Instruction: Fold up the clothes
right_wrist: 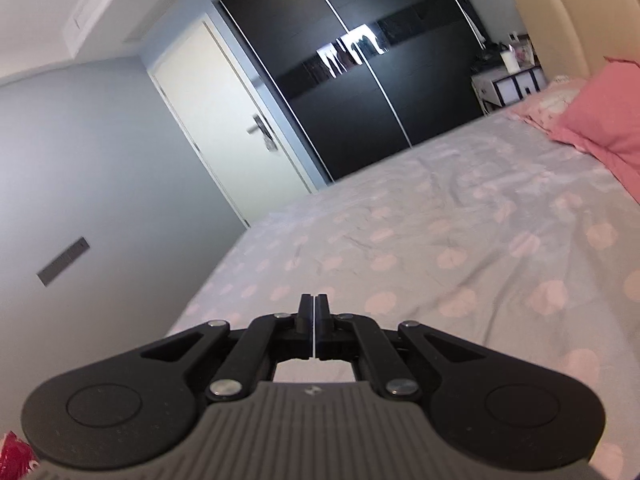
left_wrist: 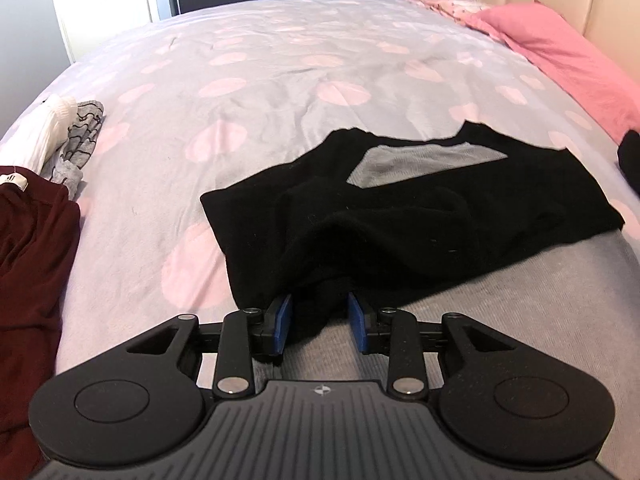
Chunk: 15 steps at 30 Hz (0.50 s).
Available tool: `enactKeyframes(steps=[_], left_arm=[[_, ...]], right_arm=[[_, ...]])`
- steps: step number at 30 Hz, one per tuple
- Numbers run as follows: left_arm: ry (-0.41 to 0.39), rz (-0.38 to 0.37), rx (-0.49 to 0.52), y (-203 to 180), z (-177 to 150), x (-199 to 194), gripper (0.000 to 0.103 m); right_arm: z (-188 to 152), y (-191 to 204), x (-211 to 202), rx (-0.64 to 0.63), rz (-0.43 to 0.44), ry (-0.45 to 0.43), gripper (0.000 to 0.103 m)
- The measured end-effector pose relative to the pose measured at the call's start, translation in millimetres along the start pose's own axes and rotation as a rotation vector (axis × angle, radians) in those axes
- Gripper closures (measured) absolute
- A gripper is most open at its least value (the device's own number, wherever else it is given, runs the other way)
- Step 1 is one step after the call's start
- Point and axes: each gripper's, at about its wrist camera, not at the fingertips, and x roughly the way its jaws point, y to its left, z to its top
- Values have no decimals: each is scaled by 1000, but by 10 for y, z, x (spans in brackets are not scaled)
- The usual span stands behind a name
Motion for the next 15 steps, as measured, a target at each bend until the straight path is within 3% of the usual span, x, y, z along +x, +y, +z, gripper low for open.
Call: enactKeyframes(steps=[7,9,11,15], left_arm=[[40,-1,13,40,14,-166,74],[34,-14,-1,80,27,-184,74],[32,-10,-7,119,53,-228,74],[31,2,-26,219,122,-263,74]], right_arm=[[-423,-374,413,34,-105,248,96],[-575,-480,535,36,-131,310,90],[-735,-587,679,23,-165,370,66],[-1014,-803,964,-1,-240,439,66]])
